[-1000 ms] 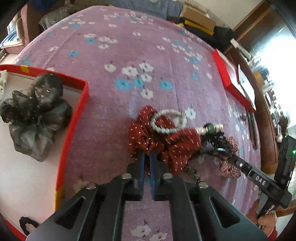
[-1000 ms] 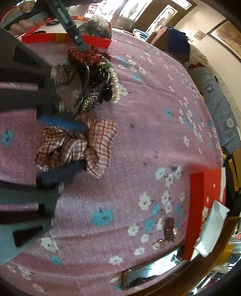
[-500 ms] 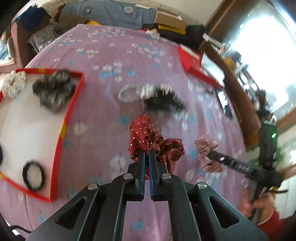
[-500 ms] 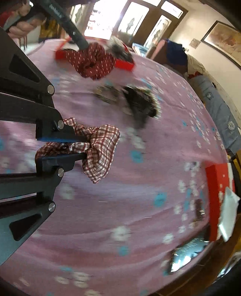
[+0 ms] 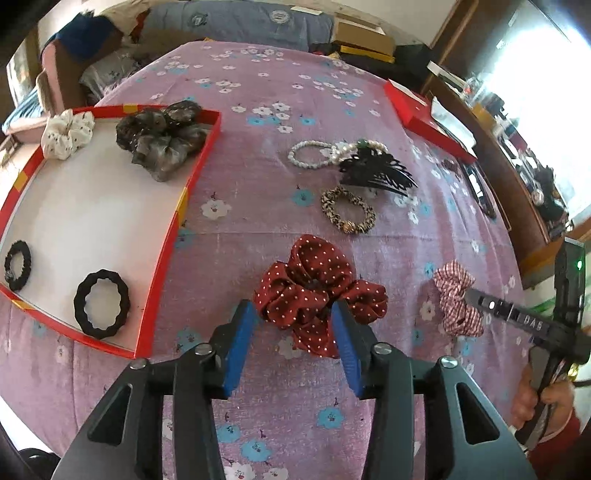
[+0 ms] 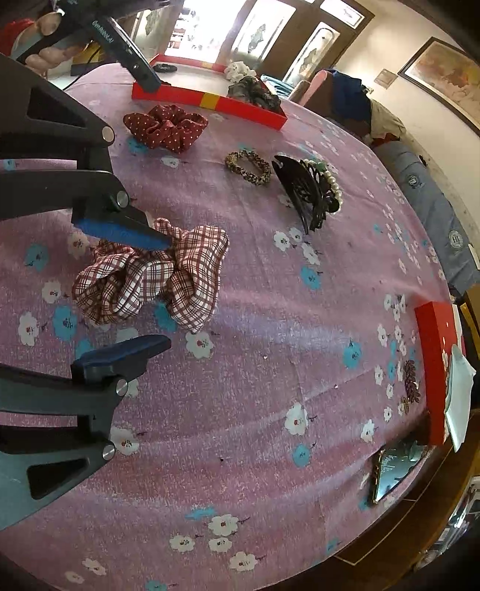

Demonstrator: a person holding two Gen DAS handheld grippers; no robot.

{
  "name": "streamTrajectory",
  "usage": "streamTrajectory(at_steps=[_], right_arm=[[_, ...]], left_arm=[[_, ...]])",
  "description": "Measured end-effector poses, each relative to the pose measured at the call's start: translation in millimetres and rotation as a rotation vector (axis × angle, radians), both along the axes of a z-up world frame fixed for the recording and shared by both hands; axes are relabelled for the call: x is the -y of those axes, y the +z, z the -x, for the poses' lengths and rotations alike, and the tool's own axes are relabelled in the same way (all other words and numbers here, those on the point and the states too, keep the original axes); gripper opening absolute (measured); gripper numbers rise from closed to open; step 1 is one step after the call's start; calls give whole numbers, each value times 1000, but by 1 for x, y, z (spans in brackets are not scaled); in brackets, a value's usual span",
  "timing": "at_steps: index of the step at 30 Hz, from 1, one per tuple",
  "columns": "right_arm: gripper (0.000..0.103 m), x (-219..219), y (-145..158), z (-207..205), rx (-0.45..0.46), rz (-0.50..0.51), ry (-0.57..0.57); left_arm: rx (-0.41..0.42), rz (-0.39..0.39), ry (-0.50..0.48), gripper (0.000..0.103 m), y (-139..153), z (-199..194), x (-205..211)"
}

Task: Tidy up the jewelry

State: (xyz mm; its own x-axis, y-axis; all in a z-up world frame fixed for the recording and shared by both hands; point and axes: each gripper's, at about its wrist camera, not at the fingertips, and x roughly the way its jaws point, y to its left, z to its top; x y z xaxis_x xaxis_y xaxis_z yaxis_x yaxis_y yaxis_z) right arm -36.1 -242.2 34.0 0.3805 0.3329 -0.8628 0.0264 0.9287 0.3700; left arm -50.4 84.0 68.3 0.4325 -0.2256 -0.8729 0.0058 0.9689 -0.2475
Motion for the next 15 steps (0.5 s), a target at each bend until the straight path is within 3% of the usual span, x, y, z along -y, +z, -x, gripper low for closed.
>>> streamTrajectory(at_steps=[3,6,11,13,14,15], right_arm=[[51,-5,-1,-2,-1,8,15],[51,-17,-4,-6,-2,22,37],[51,-32,-10,-9,-3,50,66],[51,-35,-10,-9,4,61,69],[38,-37,-10,-8,12,75,73],[18,-38,-10,-8,11,72,80]], left_arm=[[-6,11,1,52,-8,-11,0],[-29,-16,5,52,-23,-22,4],[-65,5,-8,51,-36,-25,15],[-74,-22,-24,22,-38,-23,24],[-89,-34,-39,8,-40,-23,28],[-85,-33,-37,8,-38,-21,29]])
